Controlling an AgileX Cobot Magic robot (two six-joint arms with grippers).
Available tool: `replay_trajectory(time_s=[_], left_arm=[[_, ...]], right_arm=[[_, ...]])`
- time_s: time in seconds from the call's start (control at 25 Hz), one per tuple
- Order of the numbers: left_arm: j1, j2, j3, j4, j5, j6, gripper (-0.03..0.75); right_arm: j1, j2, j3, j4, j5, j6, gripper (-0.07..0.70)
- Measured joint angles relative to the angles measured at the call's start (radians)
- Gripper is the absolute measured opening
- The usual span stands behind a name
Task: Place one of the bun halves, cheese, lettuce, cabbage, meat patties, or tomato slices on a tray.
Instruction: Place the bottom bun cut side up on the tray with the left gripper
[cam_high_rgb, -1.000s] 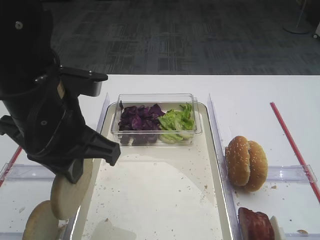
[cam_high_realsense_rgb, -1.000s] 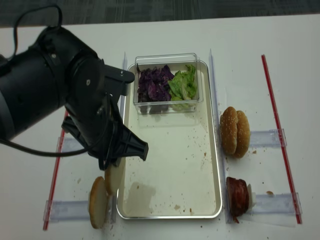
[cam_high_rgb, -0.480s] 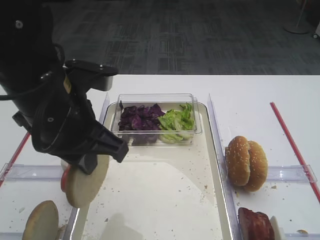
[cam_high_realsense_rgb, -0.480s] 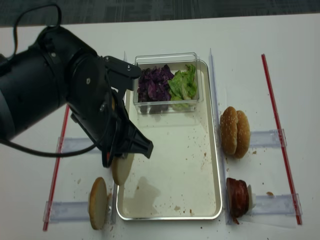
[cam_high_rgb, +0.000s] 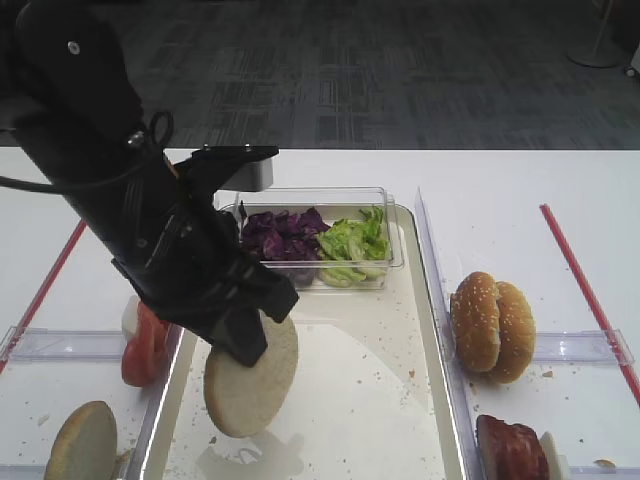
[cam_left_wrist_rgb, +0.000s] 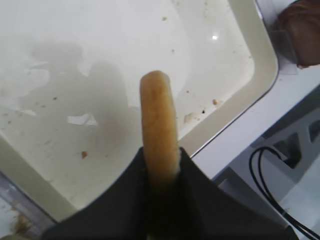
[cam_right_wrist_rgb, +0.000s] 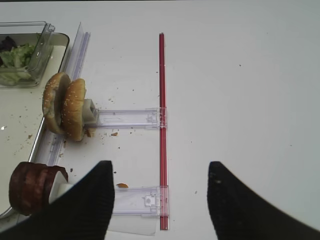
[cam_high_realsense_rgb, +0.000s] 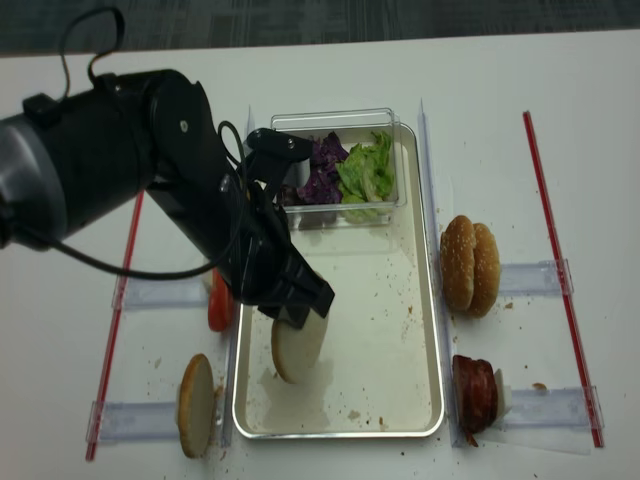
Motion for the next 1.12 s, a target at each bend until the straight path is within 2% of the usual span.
replay_trajectory(time_s=[0.2, 0.44, 0.68, 0.84, 1.12], left_arm=[[0.07, 0.059, 0.0, -0.222, 0.061, 0.223, 0.068], [0.151, 0.143, 0.0, -0.417, 0.167, 0.406, 0.068], [0.196, 0.217, -0.007, -0.52, 0.177, 0.517, 0.068], [0.226, 0.273, -0.008, -0.56, 0.177, 0.541, 0.067], [0.228, 0.341, -0.008, -0.592, 0.173, 0.572, 0.066]], right_arm=[[0.0, 0.0, 0.0, 0.0, 0.0, 0.0, 0.445], [0.0, 0.0, 0.0, 0.0, 0.0, 0.0, 0.445], [0.0, 0.0, 0.0, 0.0, 0.0, 0.0, 0.445], [0.002, 0.0, 0.0, 0.0, 0.0, 0.0, 0.445], [0.0, 0.0, 0.0, 0.0, 0.0, 0.006, 0.445]])
